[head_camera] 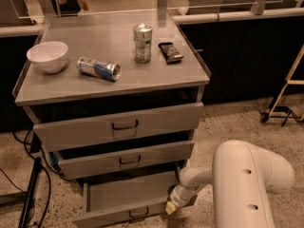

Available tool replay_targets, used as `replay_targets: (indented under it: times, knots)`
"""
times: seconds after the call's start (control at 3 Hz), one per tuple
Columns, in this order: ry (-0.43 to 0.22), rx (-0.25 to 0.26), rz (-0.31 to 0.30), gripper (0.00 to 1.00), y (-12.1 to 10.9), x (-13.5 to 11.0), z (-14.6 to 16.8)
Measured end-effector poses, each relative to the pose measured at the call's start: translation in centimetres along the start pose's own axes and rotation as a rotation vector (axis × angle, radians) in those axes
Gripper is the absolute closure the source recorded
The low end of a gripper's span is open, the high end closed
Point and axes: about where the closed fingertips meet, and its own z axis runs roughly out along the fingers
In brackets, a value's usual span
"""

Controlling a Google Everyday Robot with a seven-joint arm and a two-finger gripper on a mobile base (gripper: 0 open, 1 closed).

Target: Close bottom drawer

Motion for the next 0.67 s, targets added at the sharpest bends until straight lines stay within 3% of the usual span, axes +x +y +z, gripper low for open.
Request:
replay_targets:
  times: [0.33, 0.67]
  knots:
    - [0.0, 0.0, 0.0, 0.0, 0.0, 0.0, 0.0]
    - [0.0, 0.0, 0.0, 0.0, 0.01, 0.01, 0.01]
